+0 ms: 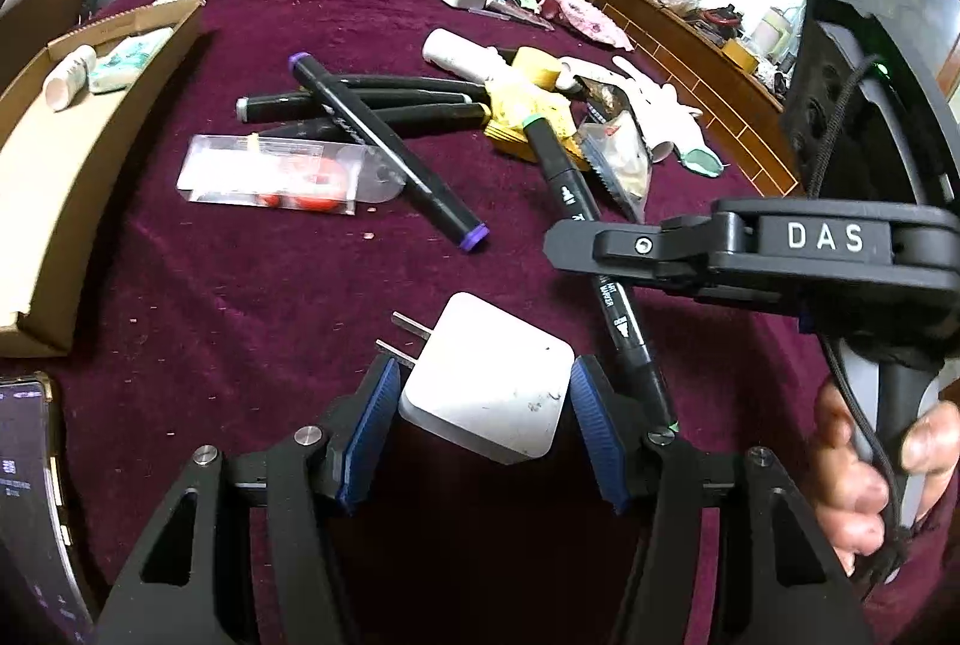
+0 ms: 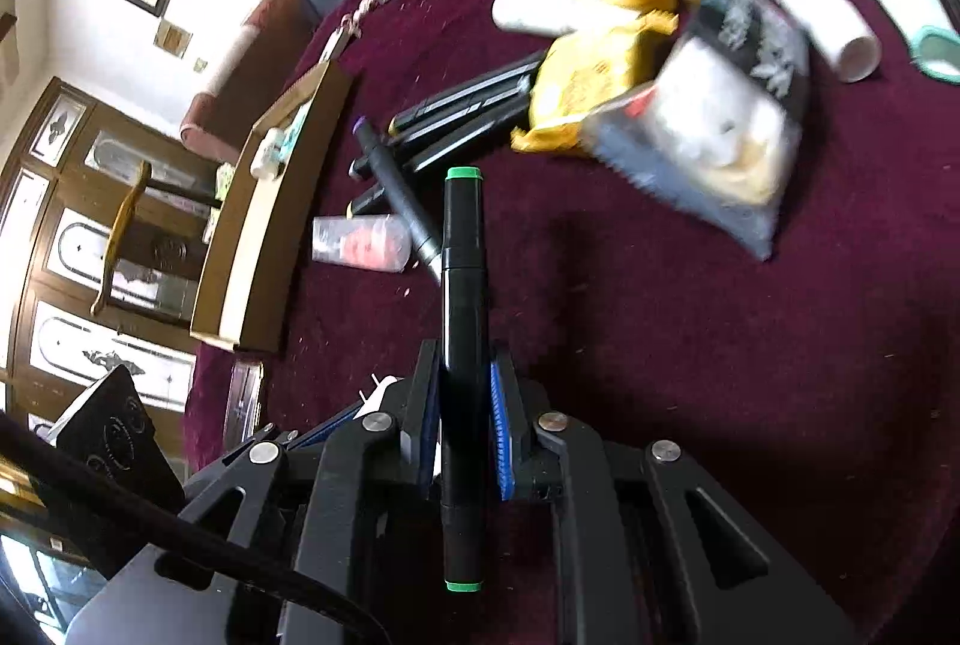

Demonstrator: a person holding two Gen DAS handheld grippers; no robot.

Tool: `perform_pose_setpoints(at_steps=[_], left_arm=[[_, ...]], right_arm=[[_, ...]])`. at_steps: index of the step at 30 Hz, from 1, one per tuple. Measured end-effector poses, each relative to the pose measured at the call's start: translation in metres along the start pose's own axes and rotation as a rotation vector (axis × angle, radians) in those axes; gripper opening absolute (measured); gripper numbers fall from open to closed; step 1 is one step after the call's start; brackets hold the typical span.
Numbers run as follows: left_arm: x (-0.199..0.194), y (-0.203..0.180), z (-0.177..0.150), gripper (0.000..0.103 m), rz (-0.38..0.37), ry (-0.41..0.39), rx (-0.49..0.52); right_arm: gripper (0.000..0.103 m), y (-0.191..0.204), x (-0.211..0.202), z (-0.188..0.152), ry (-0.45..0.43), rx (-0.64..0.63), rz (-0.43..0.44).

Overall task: Organize objects
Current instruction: 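Carry charger and marker to the cardboard tray and release both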

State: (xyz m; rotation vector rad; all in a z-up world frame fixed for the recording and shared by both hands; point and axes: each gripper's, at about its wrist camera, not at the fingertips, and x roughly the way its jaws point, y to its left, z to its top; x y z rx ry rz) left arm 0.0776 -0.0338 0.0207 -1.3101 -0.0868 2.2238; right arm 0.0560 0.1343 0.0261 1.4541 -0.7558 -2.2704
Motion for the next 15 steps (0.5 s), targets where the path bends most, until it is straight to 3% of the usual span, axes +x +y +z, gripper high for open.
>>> perform_pose_setpoints(at_steps=[3,7,11,15], left_arm=[[0.002,0.001,0.002,0.053,-0.051,0.007,-0.035],[0.005,0.002,0.007,0.056,-0.054,0.009,-0.092],[0.014,-0.013,0.013,0.057,0.007,0.018,-0.066],[0.029,-0.037,0.018,0.064,0.14,0.024,0.026]], right_arm=[[0.012,-0.007,-0.005,0.001,-0.005,0.016,0.006],[0.012,-0.018,-0.011,0.004,-0.026,0.044,0.032],[0.012,-0.027,-0.027,0.007,-0.078,0.064,0.041],[0.012,-0.037,-0.04,0.007,-0.11,0.086,0.044]])
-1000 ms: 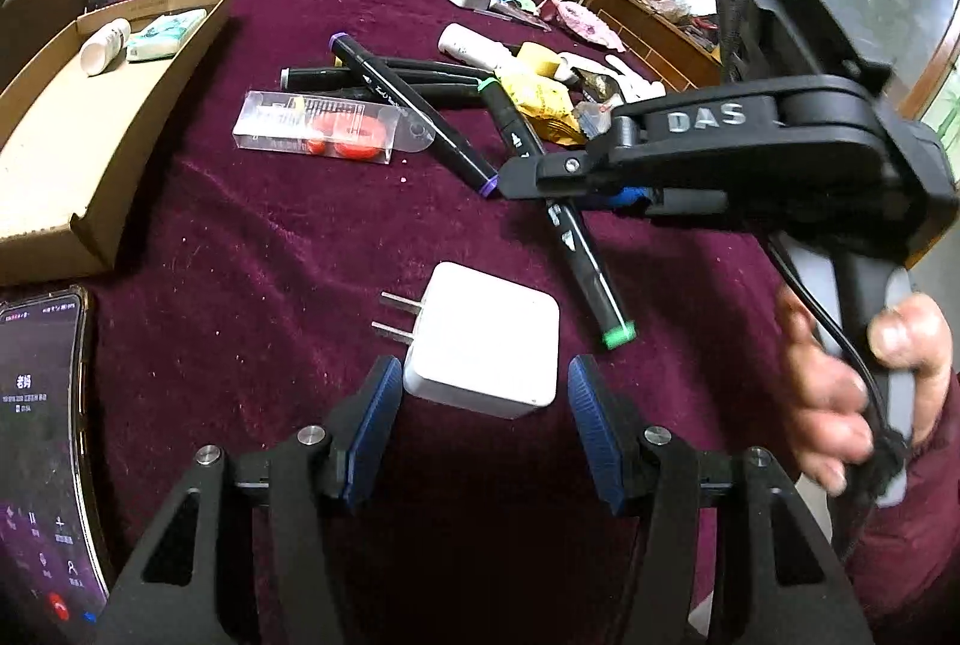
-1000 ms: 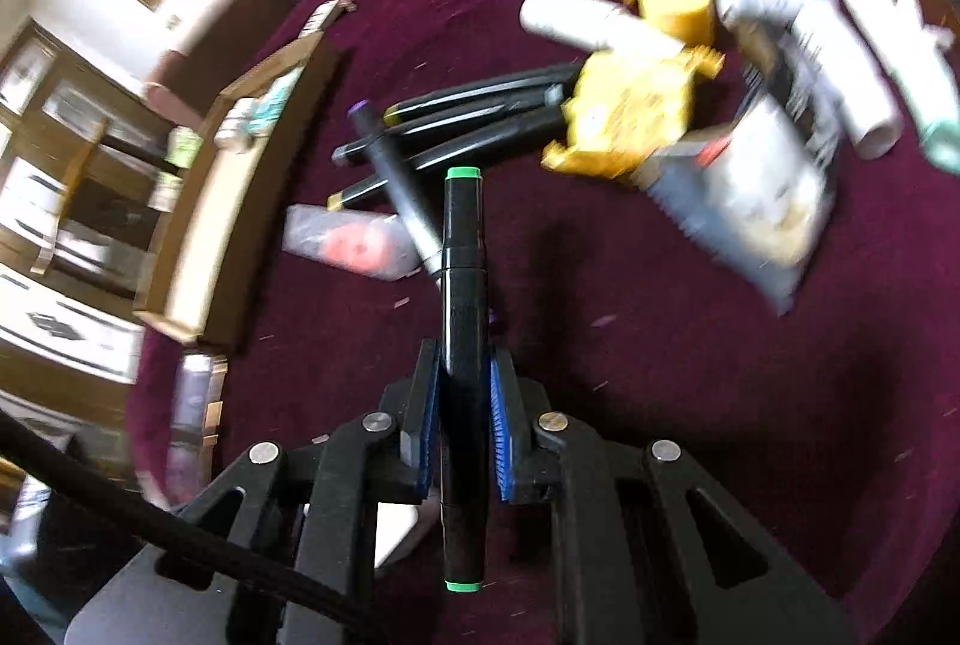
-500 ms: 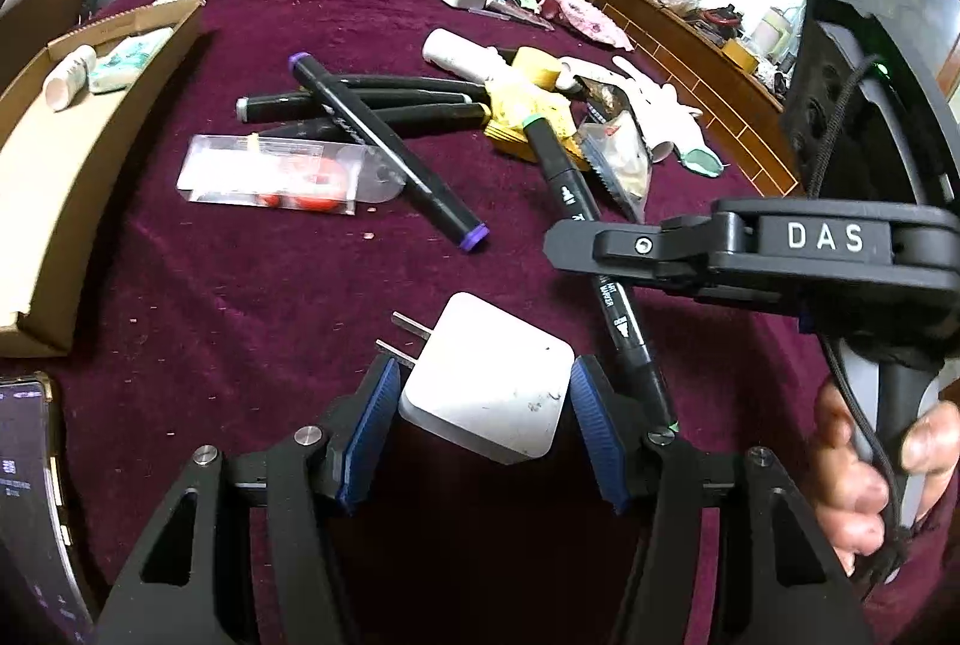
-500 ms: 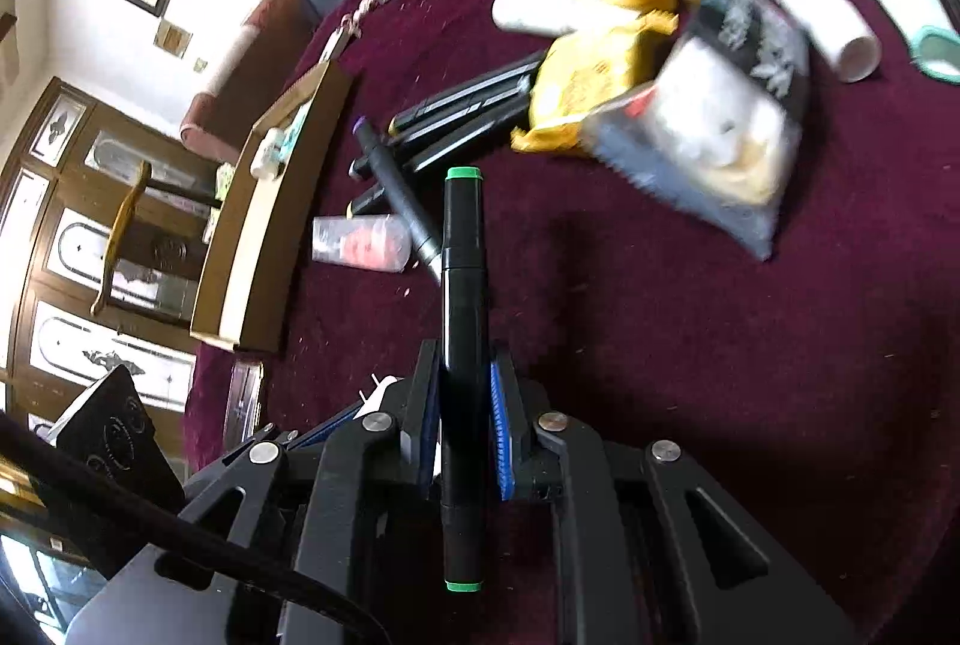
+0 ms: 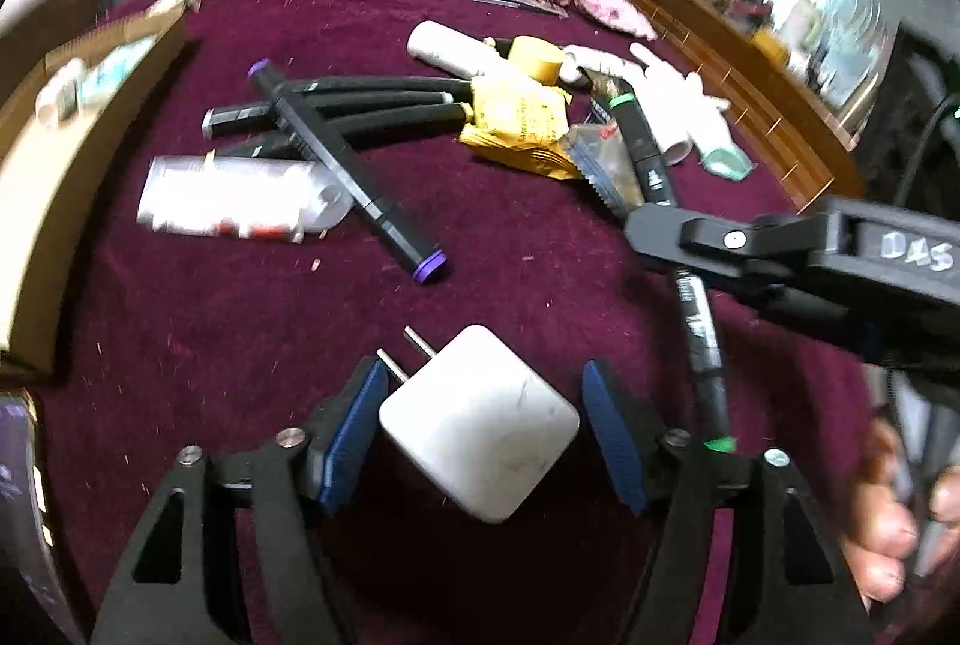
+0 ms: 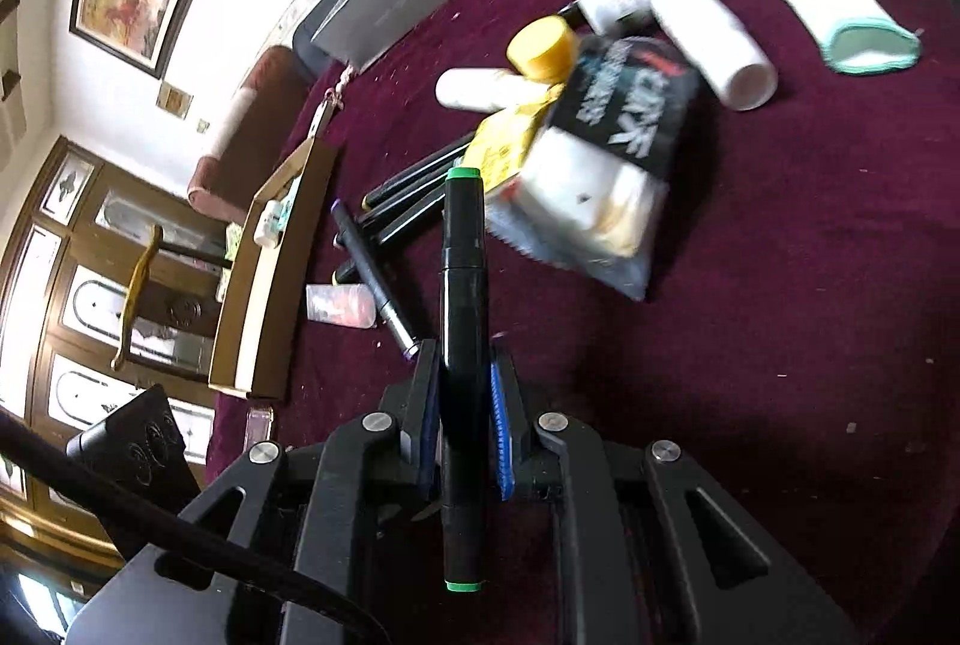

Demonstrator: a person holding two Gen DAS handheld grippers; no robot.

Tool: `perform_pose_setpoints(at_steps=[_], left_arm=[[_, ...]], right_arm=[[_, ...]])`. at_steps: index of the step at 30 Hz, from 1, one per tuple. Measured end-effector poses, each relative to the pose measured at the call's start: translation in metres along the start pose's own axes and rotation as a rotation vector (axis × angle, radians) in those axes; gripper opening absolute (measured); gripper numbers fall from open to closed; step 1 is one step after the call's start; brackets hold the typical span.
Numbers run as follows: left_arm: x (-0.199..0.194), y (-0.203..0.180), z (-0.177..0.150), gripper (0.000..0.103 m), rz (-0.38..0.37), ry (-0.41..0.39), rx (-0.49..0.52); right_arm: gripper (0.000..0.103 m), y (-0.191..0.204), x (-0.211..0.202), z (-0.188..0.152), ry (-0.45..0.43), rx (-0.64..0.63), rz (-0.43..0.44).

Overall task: Organize objects
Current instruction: 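Carry charger and marker to the cardboard tray and release both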

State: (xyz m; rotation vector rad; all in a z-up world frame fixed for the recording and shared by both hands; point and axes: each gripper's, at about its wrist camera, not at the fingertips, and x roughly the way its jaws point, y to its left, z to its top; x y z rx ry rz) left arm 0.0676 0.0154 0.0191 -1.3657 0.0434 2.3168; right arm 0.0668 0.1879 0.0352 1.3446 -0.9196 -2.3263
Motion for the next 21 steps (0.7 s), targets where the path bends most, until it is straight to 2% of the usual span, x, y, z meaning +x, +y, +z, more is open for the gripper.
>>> perform_pose_setpoints(at_steps=[3,4,5,9,12,21], left_arm=[[0.013,-0.027,-0.004,0.064,0.154,-0.012,0.184],[0.011,-0.031,-0.007,0.057,0.16,-0.037,0.219],[0.01,-0.03,-0.007,0.055,0.138,-0.034,0.223],[0.0,-0.013,-0.012,0.054,0.077,-0.016,0.19],[-0.013,0.007,-0.018,0.054,0.01,-0.009,0.118],[-0.068,0.045,-0.028,0.055,-0.108,-0.094,0.01]], right_arm=[[0.012,-0.008,-0.007,-0.001,-0.014,0.019,0.006],[0.012,-0.011,-0.009,-0.001,-0.018,0.024,0.004],[0.012,-0.012,-0.01,-0.001,-0.021,0.026,0.002],[0.012,-0.014,-0.014,-0.002,-0.026,0.017,-0.012],[0.012,-0.012,-0.013,-0.003,-0.021,0.008,-0.007],[0.012,0.012,-0.004,-0.011,0.01,-0.037,0.02]])
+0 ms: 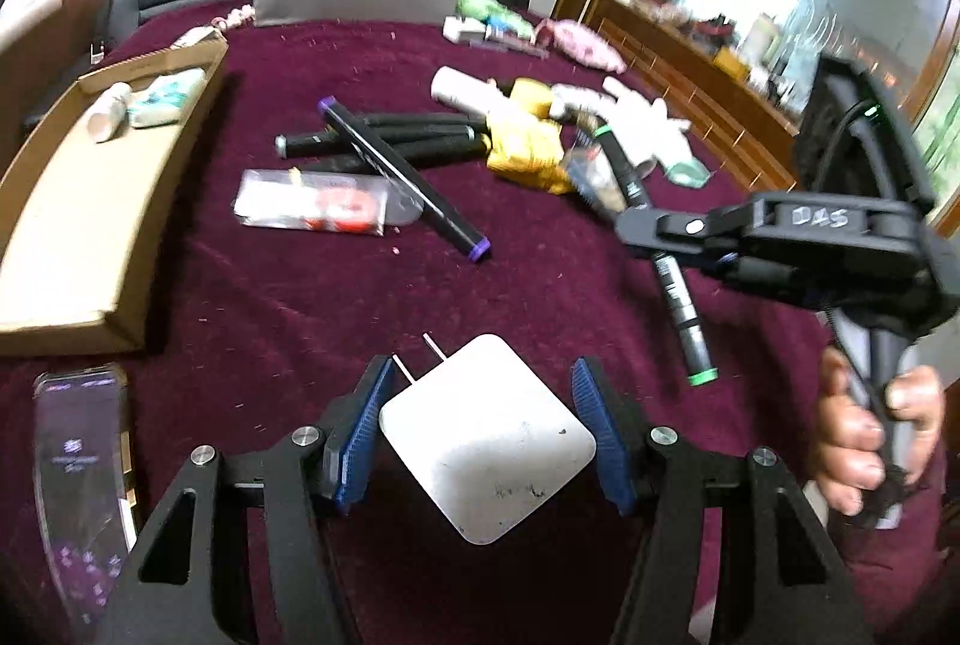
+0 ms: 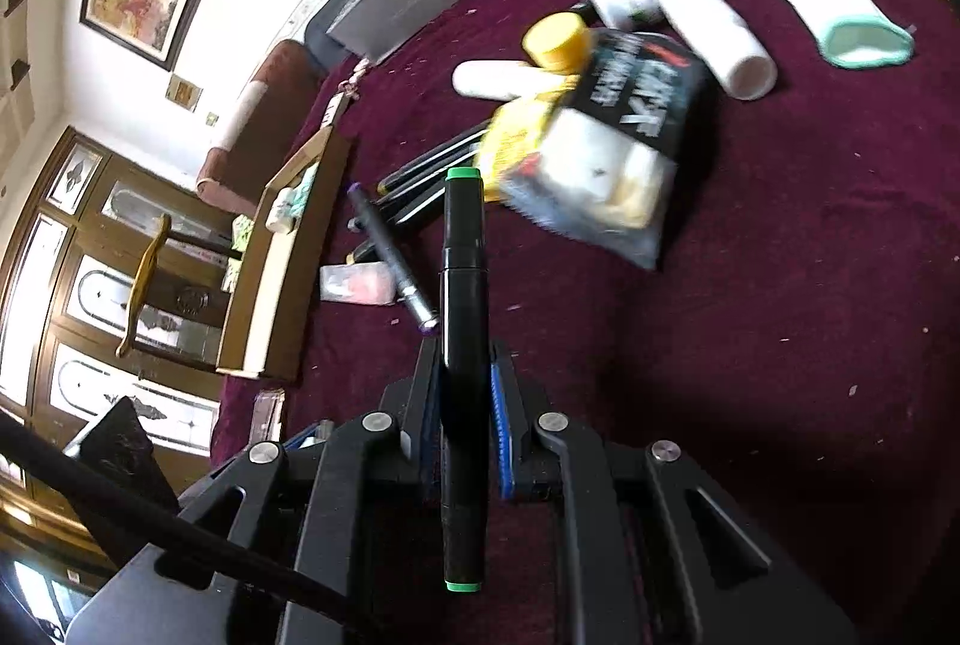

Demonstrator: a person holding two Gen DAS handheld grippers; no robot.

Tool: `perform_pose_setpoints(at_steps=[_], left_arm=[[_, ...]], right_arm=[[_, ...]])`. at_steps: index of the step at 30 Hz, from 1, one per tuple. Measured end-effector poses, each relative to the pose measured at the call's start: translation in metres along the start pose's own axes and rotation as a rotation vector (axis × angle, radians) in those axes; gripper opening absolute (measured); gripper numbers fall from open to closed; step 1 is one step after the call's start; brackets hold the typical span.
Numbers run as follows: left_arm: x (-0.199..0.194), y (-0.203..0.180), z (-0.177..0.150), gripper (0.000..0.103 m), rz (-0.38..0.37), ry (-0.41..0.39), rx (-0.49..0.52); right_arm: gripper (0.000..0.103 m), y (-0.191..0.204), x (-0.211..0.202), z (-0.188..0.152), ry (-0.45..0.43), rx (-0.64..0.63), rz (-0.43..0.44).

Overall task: Organize objects
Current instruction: 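Carry charger and marker to the cardboard tray and release both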

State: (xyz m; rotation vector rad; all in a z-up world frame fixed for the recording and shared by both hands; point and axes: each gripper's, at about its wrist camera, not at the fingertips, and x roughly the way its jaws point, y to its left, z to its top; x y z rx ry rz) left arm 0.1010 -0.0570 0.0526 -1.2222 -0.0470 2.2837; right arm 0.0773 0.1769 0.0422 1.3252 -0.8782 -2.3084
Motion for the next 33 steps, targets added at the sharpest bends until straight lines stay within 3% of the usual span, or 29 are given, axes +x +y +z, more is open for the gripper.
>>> perform_pose_setpoints(at_steps=[5,9,13,17,25,33], left_arm=[[-0.046,0.02,0.006,0.055,-0.061,-0.076,-0.03],[-0.087,0.051,0.019,0.055,-0.066,-0.155,-0.067],[-0.128,0.092,0.033,0.055,-0.015,-0.23,-0.101],[-0.149,0.14,0.054,0.055,0.083,-0.27,-0.127],[-0.121,0.24,0.111,0.055,0.213,-0.255,-0.214],[-0.043,0.292,0.154,0.055,0.308,-0.152,-0.196]], right_arm=[[0.013,0.026,0.002,0.001,0.023,-0.011,0.075],[0.013,0.057,0.008,0.007,0.052,-0.033,0.152],[0.013,0.103,0.017,0.021,0.076,-0.072,0.234],[0.013,0.15,0.034,0.038,0.086,-0.118,0.262],[0.013,0.218,0.129,0.074,0.169,-0.134,0.205],[0.013,0.226,0.238,0.093,0.264,-0.062,0.115]])
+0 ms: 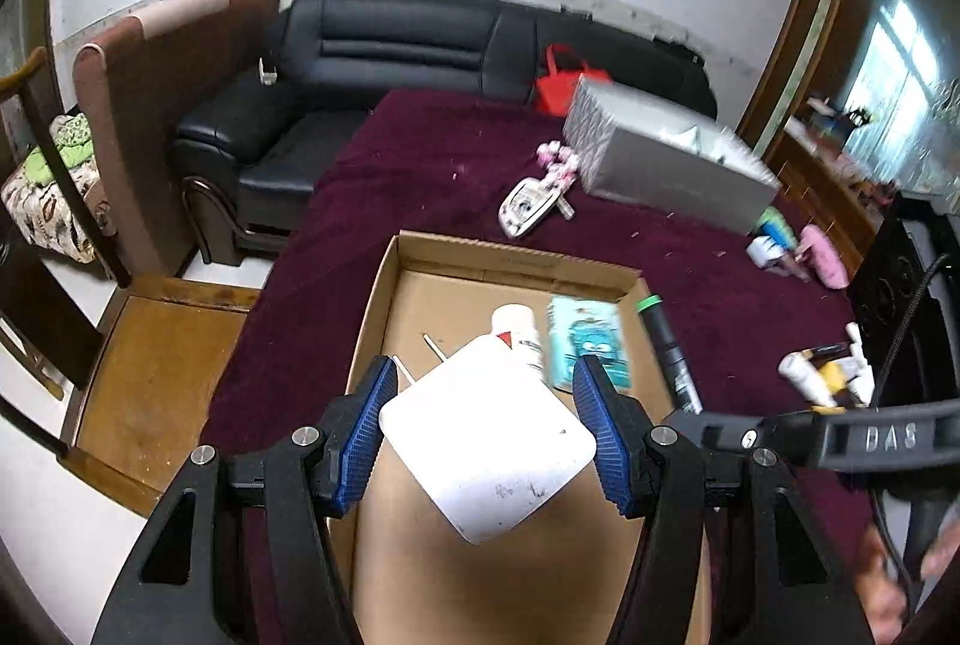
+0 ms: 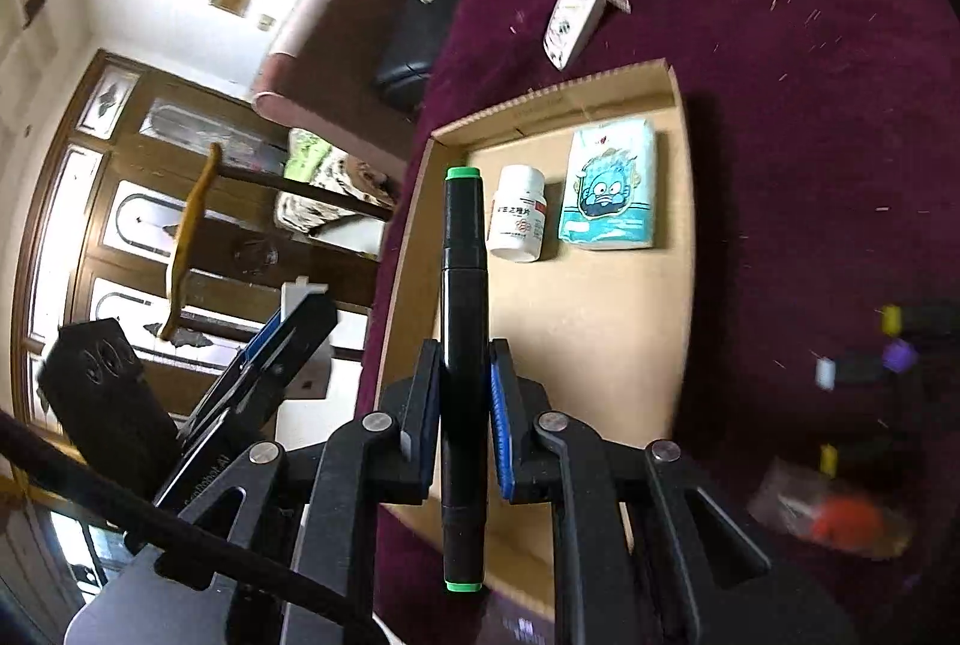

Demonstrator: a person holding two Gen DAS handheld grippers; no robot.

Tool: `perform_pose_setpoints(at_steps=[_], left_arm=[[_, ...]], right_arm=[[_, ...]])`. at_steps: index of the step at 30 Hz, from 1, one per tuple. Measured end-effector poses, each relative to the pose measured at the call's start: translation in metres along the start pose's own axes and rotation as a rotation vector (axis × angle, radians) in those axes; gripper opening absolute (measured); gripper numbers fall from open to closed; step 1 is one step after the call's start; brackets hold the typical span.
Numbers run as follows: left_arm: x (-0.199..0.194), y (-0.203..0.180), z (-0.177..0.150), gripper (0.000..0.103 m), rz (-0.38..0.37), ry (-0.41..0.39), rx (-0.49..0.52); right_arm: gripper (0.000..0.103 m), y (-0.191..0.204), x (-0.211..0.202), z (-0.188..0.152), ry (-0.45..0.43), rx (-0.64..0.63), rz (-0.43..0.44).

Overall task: Organize objects
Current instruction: 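Carry charger and marker to the cardboard tray and release both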

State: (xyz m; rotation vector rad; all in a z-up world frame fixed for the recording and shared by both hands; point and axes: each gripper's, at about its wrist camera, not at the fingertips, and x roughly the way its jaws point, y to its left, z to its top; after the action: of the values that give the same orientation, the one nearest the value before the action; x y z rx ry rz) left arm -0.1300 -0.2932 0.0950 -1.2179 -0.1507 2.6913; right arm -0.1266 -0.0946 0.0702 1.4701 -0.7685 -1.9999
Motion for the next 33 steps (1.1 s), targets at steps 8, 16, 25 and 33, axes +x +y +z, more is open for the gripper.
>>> perform_pose_setpoints(at_steps=[8,16,25,33], left_arm=[[0.057,0.004,0.014,0.055,0.068,0.061,0.045],[0.083,0.008,0.023,0.055,0.088,0.088,0.055],[0.1,0.011,0.023,0.055,0.1,0.118,0.046],[0.085,0.017,0.028,0.055,0.079,0.098,0.003]], right_arm=[[0.013,-0.014,0.048,0.017,0.036,0.01,-0.074],[0.013,-0.021,0.061,0.024,0.033,-0.024,-0.144],[0.015,-0.026,0.06,0.025,0.004,-0.053,-0.184],[0.025,-0.024,0.043,0.022,-0.036,-0.059,-0.163]])
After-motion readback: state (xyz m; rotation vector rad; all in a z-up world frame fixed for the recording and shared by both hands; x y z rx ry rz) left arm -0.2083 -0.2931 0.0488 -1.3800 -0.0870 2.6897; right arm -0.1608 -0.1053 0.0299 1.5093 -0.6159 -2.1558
